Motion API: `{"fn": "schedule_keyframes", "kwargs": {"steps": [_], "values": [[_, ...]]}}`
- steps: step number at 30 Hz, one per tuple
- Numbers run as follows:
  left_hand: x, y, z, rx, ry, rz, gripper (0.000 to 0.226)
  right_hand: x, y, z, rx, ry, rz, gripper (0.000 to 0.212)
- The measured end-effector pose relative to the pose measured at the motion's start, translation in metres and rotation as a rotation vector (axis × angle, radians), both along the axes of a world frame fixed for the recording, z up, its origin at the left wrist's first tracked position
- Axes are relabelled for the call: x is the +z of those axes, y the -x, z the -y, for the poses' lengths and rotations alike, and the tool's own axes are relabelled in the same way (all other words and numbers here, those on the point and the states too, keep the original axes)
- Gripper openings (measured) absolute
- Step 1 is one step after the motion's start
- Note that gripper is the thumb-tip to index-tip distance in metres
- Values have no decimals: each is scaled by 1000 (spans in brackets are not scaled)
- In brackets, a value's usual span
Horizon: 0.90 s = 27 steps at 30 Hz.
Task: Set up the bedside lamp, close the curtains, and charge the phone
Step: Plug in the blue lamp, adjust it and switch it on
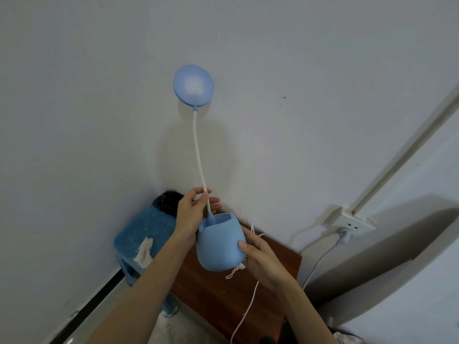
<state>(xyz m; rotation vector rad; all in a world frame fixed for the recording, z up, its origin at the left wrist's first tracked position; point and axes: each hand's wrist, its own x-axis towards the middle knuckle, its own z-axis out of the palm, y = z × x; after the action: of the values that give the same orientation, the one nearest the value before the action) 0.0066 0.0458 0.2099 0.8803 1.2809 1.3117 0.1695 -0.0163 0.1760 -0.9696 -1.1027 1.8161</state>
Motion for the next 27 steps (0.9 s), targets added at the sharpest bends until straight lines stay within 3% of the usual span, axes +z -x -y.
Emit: {"fn": "schedule_keyframes", "kwargs": {"steps": [9, 13, 16, 23, 27], "values": [[3, -6, 1, 32, -74, -39, 12, 0, 3, -2, -55, -69, 239, 70], [0, -5, 2, 25, -56, -45, 11, -4, 2, -2, -47, -61, 234, 61], [-7, -3, 1, 17, -35, -71, 11, -3, 0, -5, -35, -51, 256, 67], [-22, -6, 7, -25, -46, -200, 11, 10, 9, -17, 37, -238, 829, 103], [-30, -3, 9, -56, -63, -232, 8, 6, 19, -20, 60, -271, 933, 101]]}}
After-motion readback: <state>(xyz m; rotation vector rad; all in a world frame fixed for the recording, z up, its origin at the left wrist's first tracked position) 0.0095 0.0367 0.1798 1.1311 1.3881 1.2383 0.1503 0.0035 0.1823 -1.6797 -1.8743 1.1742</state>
